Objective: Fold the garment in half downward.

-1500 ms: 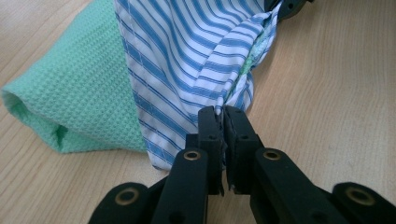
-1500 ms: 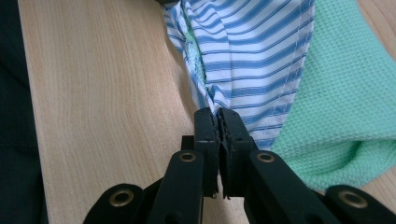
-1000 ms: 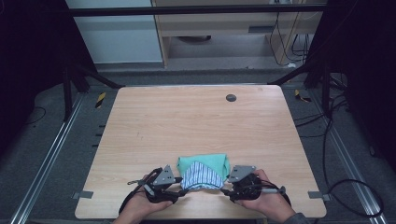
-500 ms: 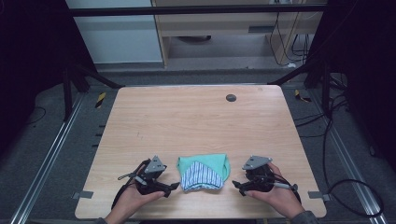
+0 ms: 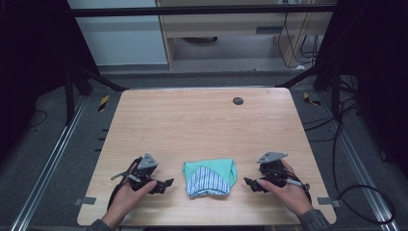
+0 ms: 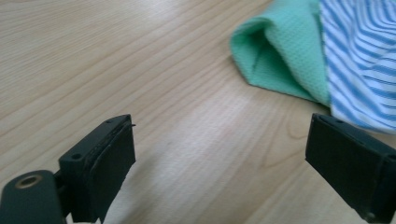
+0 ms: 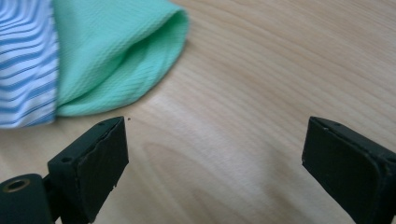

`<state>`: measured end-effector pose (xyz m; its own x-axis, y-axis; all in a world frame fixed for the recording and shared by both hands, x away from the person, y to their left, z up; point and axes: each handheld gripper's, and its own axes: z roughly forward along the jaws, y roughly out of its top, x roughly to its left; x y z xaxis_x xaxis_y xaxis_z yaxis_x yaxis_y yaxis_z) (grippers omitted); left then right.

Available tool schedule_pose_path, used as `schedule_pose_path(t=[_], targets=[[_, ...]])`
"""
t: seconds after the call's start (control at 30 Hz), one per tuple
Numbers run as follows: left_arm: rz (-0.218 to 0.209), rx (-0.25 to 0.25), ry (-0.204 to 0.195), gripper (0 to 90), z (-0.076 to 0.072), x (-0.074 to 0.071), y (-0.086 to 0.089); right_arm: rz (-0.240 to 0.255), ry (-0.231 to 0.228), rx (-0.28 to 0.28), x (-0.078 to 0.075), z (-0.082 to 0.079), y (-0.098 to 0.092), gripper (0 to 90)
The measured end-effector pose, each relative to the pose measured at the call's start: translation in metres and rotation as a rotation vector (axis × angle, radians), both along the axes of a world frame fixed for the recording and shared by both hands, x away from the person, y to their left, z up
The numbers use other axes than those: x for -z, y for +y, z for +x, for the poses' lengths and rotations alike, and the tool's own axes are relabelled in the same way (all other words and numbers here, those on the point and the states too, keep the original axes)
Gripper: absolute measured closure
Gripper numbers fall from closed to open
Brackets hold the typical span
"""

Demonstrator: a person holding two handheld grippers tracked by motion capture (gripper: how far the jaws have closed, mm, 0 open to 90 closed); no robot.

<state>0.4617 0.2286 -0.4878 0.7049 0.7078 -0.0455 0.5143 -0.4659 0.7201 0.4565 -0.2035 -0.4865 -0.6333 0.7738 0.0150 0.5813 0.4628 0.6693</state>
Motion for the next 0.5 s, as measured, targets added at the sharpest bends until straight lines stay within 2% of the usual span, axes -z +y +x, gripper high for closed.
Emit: schedule_pose_path(t=[0.1,0.2,0.23,0.27,0.3,0.33,0.47,0.5], targets=[[0.011,-0.033,-0.001,6.7,0.013,0.003,0.008,-0.008,-0.005,0.027,0.004,0.012,-0.004,7.6],[0.001,-0.073,0.002,6.7,0.026,0.007,0.013,-0.009,-0.013,0.047,0.004,0.022,-0.005,7.9],[0.001,-0.073,0.002,6.7,0.026,0.007,0.013,-0.004,-0.02,0.061,0.003,0.025,-0.006,8.2],[-0.002,-0.106,0.007,6.8,0.034,0.009,0.016,0.001,-0.026,0.073,0.003,0.029,-0.007,8.2],[-0.002,-0.106,0.007,6.8,0.034,0.009,0.016,0.001,-0.026,0.073,0.003,0.029,-0.007,8.2],[0.002,-0.128,0.0,6.8,0.039,0.01,0.018,0.01,-0.031,0.079,0.003,0.033,-0.008,8.2],[-0.002,-0.164,-0.005,7.0,0.051,0.012,0.021,0.03,-0.035,0.112,0.001,0.044,-0.01,8.2],[0.002,-0.182,-0.02,7.1,0.055,0.012,0.022,0.032,-0.051,0.134,0.001,0.049,-0.011,8.3]])
